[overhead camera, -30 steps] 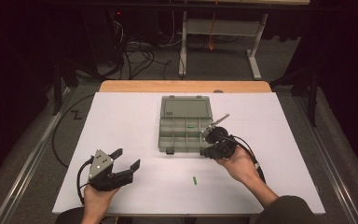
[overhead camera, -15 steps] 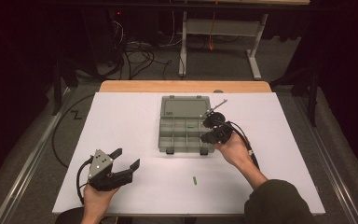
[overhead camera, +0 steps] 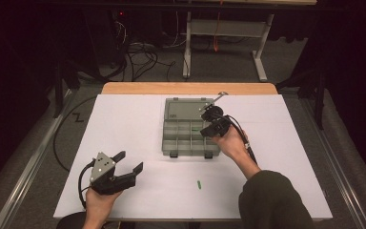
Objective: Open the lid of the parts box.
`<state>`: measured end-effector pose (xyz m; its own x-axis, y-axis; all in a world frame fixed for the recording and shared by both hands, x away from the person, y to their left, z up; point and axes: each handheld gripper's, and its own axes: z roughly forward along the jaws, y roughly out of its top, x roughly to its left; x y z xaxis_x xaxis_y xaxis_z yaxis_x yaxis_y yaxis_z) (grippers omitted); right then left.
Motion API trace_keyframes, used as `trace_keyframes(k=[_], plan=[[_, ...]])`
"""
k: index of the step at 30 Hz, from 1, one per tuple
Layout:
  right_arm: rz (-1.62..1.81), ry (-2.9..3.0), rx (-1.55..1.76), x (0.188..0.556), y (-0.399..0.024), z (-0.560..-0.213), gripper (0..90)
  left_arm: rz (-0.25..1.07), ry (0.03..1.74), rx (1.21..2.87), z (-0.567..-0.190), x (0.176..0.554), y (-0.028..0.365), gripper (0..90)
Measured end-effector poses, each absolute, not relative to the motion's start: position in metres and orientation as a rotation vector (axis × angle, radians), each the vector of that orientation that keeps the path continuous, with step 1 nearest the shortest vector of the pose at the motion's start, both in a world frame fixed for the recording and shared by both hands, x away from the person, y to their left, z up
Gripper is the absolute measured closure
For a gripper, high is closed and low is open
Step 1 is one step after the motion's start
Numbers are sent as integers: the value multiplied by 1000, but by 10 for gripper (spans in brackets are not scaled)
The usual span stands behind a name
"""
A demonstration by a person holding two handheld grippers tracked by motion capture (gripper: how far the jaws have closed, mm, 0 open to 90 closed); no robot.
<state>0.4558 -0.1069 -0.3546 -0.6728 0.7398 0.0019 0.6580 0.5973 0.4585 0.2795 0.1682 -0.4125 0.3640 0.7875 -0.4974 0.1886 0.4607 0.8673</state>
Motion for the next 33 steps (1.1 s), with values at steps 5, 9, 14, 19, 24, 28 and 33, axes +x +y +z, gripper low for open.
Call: trace_keyframes(k=[5,9,14,19,24,28,33], plan=[[640,2615,1196,463,-102,-354,862,498,1161,1055,-412,279,168,250],[642,2616,1175,467,-99,-355,861,497,1164,1050,-412,279,168,250],[645,2613,1178,473,-97,-357,860,497,1162,1053,-412,280,168,250],[638,2606,1205,477,-96,-361,859,498,1158,1052,-412,279,168,250],[627,2613,1207,478,-94,-363,857,496,1157,1059,-412,279,168,251],[605,2620,1212,480,-95,-367,855,496,1157,1051,-411,279,169,251],[611,2621,1224,481,-95,-369,810,497,1156,1053,-411,279,168,251]])
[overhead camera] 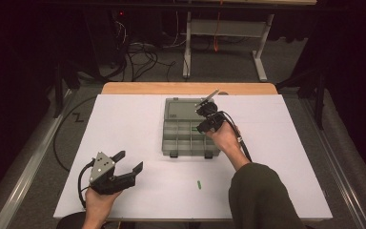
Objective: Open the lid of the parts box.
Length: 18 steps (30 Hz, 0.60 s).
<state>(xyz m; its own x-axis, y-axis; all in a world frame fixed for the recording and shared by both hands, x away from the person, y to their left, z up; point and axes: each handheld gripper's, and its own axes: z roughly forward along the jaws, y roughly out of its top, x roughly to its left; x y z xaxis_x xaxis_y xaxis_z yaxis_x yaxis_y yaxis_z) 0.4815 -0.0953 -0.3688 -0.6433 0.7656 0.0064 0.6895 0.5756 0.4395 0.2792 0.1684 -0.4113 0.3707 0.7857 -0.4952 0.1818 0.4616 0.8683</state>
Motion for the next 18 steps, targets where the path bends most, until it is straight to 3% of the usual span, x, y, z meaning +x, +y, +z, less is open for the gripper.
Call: trace_keyframes(k=[18], plan=[[675,2608,1253,453,-114,-356,667,495,1159,1053,-412,279,168,250]])
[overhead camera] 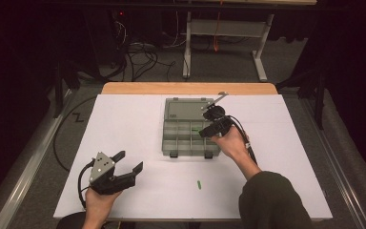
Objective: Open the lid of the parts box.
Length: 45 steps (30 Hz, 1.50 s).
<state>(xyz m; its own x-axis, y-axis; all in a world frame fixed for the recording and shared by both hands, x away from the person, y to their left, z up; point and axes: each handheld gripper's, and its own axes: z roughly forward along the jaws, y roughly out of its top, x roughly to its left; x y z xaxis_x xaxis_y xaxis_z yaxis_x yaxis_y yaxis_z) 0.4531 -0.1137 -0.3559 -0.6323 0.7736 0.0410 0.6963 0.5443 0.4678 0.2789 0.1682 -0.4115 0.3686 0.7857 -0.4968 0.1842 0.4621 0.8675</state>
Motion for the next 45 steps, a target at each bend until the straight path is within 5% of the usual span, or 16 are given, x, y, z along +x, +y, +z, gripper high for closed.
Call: trace_keyframes(k=[45], plan=[[770,2669,1182,381,-136,-360,641,497,1160,1048,-411,280,168,250]])
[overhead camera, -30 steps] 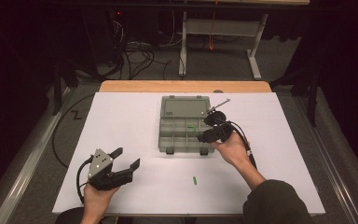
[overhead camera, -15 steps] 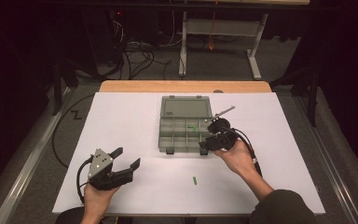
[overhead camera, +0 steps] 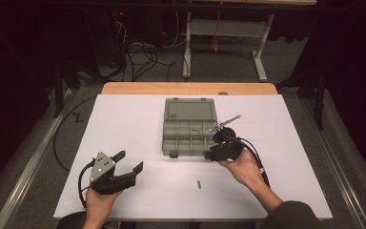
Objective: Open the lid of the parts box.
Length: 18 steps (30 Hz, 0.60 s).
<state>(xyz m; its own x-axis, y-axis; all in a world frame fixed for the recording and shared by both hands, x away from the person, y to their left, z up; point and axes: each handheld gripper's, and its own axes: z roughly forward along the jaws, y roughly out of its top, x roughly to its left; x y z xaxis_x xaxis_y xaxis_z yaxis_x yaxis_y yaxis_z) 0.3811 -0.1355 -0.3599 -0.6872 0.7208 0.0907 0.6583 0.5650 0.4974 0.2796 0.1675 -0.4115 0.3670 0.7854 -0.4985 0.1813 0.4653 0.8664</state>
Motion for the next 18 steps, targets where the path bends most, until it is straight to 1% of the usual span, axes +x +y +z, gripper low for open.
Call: trace_keyframes(k=[18], plan=[[741,2719,1147,364,-134,-371,638,496,1160,1047,-412,280,167,250]])
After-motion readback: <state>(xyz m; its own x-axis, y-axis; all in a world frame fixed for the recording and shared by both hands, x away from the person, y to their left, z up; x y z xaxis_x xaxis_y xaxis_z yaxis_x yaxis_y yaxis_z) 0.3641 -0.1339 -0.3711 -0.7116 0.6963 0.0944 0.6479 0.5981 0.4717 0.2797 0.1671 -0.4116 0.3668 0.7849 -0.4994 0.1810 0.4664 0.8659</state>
